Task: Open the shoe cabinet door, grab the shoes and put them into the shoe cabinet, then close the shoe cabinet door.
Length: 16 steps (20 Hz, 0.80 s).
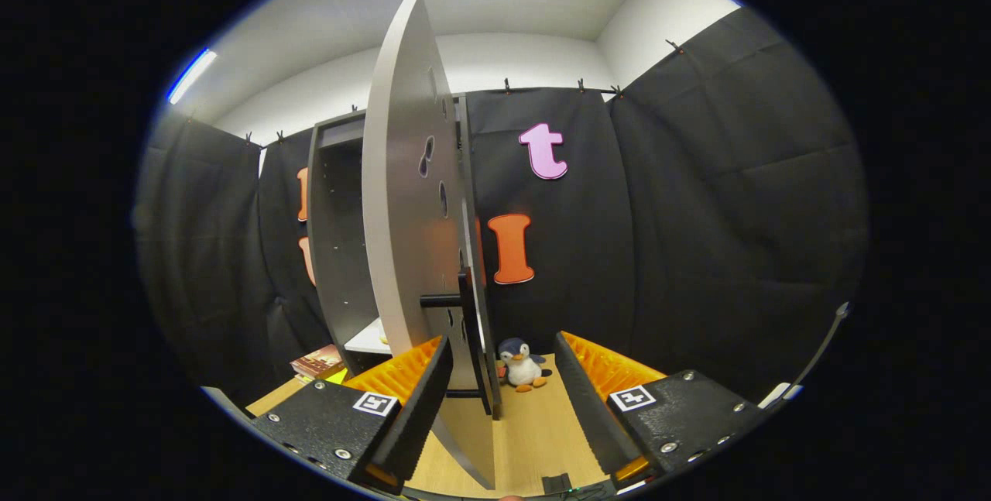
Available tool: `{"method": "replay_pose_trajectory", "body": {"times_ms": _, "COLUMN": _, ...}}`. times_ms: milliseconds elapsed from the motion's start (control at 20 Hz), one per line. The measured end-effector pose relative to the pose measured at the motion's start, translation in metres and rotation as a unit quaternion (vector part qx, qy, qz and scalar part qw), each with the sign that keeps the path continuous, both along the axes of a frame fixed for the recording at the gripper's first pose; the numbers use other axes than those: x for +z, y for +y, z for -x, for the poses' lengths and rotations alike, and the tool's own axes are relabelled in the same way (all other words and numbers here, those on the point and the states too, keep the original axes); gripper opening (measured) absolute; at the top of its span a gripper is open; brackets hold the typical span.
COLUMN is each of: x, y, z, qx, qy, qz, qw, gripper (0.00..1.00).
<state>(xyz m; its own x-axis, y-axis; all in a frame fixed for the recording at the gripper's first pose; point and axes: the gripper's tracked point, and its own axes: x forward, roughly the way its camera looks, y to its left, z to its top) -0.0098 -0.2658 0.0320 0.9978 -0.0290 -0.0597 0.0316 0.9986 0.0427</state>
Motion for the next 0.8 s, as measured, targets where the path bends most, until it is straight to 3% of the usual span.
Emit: {"method": "replay_pose_trajectory", "body": {"times_ms": 800, "x": -0.005, "y": 0.084, "z": -0.020, "qx": 0.083, "qy": -0.003, "qz": -0.001, "qw": 0.997, "gripper": 0.85}}
